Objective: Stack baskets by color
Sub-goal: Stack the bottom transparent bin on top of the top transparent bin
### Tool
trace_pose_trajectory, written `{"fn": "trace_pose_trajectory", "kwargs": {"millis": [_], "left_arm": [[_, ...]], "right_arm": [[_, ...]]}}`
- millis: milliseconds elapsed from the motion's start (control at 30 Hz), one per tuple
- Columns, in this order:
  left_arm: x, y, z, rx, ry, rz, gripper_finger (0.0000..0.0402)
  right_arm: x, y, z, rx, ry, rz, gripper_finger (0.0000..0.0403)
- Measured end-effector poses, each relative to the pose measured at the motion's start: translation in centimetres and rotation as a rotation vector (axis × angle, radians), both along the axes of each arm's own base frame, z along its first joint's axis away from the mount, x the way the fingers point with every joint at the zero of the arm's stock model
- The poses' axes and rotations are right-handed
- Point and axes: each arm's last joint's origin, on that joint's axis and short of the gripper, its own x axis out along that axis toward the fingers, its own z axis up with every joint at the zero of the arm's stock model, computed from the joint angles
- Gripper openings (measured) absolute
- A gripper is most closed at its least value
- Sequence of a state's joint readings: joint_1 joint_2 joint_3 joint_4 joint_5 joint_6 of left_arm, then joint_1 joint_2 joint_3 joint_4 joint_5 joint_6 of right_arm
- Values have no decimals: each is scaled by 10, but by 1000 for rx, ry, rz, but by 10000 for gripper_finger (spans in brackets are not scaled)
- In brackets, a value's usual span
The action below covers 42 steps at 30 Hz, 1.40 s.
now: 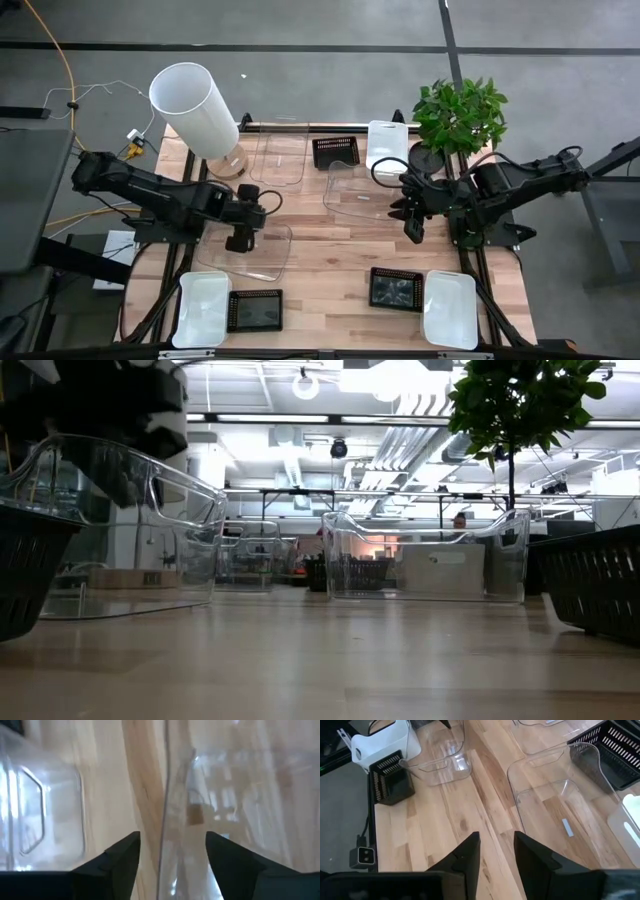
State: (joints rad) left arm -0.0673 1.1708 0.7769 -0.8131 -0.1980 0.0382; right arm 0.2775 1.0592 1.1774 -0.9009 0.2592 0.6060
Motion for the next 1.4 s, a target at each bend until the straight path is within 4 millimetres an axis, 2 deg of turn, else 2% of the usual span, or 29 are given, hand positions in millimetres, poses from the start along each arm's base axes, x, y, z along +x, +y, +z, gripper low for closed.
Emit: {"fn": "trace_pose_trajectory", "kwargs": {"millis": [367, 600, 733, 900, 1000, 1100, 1200, 1400], "left_arm": [[17, 14, -32, -6, 179, 1, 223], [21, 14, -41, -2, 221, -24, 211], [20, 14, -40, -1, 220, -55, 151], [20, 14, -40, 10, 224, -83, 26], [21, 14, -39, 8, 222, -80, 13], [23, 16, -28, 17, 222, -76, 8], [27, 21, -6, 24, 181, -37, 2], [29, 32, 65, 50, -6, 94, 1]], "right_arm": [[0, 0, 0, -1, 0, 1, 108], [0, 0, 0, -2, 0, 1, 108], [0, 0, 0, -2, 0, 2, 108], [0, 0, 0, -2, 0, 2, 108], [0, 0, 0, -1, 0, 0, 108], [0, 0, 0, -1, 0, 0, 108], [0, 0, 0, -1, -1, 0, 108], [0, -1, 0, -19, -8, -18, 108]]}}
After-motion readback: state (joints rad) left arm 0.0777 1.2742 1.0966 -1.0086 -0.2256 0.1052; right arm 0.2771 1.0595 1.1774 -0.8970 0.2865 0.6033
